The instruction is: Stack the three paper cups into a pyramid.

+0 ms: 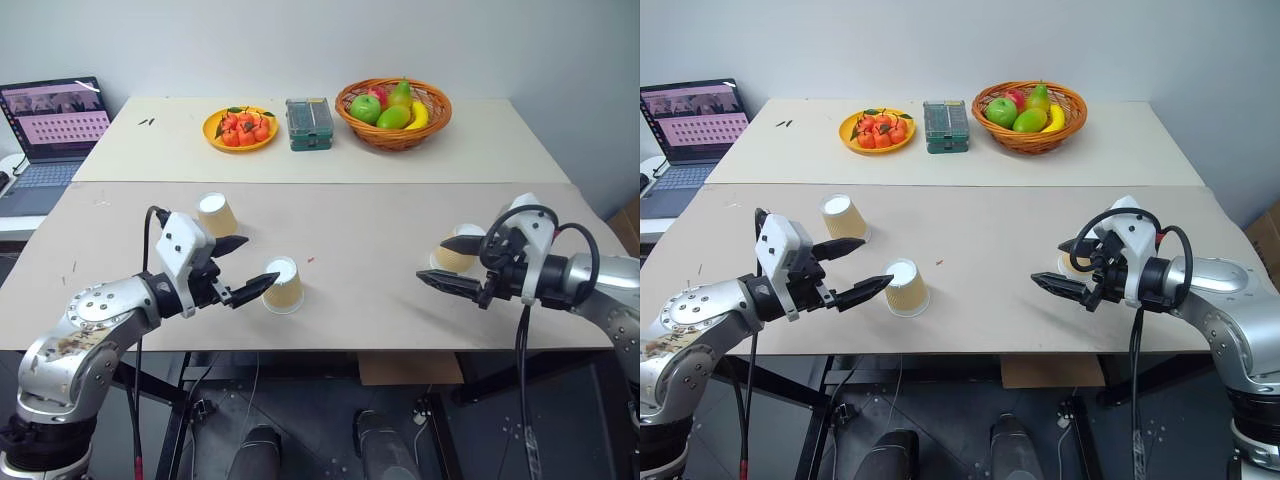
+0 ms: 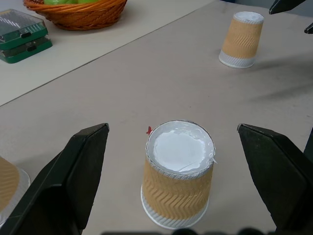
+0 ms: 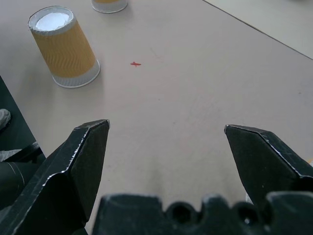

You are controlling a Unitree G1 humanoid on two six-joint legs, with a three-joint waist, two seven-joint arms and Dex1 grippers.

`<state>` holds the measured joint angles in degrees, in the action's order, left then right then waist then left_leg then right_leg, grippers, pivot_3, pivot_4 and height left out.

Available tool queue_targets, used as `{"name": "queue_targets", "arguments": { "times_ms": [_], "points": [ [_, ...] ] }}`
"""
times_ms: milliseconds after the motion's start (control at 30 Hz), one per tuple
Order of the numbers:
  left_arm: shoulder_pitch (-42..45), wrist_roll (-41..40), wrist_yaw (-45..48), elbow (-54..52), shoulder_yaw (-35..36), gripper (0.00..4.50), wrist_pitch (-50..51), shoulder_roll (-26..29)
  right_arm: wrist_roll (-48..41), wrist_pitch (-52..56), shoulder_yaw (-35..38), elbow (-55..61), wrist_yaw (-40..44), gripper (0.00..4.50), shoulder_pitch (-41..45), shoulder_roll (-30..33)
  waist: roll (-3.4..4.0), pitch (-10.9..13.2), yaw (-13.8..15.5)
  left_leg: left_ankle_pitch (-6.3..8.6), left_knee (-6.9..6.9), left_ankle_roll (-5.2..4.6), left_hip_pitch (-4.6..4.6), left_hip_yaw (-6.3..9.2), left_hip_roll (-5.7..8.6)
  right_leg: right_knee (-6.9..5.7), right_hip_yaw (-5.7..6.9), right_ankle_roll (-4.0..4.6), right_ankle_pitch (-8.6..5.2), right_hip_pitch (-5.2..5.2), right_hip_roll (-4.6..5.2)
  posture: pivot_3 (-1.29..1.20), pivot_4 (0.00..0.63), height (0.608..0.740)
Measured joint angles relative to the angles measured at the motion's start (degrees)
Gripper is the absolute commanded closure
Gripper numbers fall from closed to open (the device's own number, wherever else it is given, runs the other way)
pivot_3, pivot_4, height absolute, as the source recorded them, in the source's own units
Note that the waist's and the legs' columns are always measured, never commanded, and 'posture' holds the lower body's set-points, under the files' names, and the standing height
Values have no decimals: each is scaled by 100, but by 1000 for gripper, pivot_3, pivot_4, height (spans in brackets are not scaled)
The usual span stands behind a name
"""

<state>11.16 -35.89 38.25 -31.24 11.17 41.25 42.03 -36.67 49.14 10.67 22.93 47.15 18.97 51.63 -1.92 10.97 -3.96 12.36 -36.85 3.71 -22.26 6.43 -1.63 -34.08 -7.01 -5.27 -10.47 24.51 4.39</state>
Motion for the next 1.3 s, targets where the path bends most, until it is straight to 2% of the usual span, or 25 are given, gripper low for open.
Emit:
{"name": "queue_targets", "arguments": {
  "times_ms": [133, 333, 633, 767, 933, 1300],
  "points": [
    [-37, -293, 1, 14, 251, 0, 14, -152, 0, -13, 0, -8, -17, 66, 11, -18, 0, 0, -6, 0, 0, 0, 1, 0, -1, -1, 0, 0, 0, 0, 0, 0, 150, 740],
    [-694, -449, 0, -61, 362, 0, -118, -409, -1, -18, 21, -23, -121, 66, 11, -21, -1, 0, 0, 1, 0, -1, 3, -8, -5, -1, -3, 1, 0, 2, -2, 0, 150, 740],
    [-1096, 233, 112, 82, 85, 0, -965, -470, -4, -19, 146, 5, -232, 66, -188, -24, 0, 0, 6, 1, -1, -1, 4, -9, -5, 1, -4, 2, -1, 2, -2, 0, 150, 740],
    [-1130, 709, -2, 355, -162, 0, -1441, -759, 2, -20, 150, 30, -294, 66, -218, -34, 0, 0, 4, 1, -1, -1, 3, -11, -5, 1, -5, 2, -1, 1, -2, 0, 150, 740],
    [-836, 1071, -162, 960, -488, 0, -1745, -1109, 0, -20, 163, 83, -405, 66, -219, -34, -1, 0, 11, 1, -2, -1, 3, -11, -5, 1, -5, 1, 0, 1, -3, 0, 150, 740],
    [177, 1434, -32, 1900, -1016, 0, -2105, -1460, -59, 3, 407, 417, -678, 66, -317, -34, 0, 0, 11, 1, 0, -1, 0, -11, -5, 1, -6, 0, 1, 0, -3, 0, 150, 740]
  ]
}}
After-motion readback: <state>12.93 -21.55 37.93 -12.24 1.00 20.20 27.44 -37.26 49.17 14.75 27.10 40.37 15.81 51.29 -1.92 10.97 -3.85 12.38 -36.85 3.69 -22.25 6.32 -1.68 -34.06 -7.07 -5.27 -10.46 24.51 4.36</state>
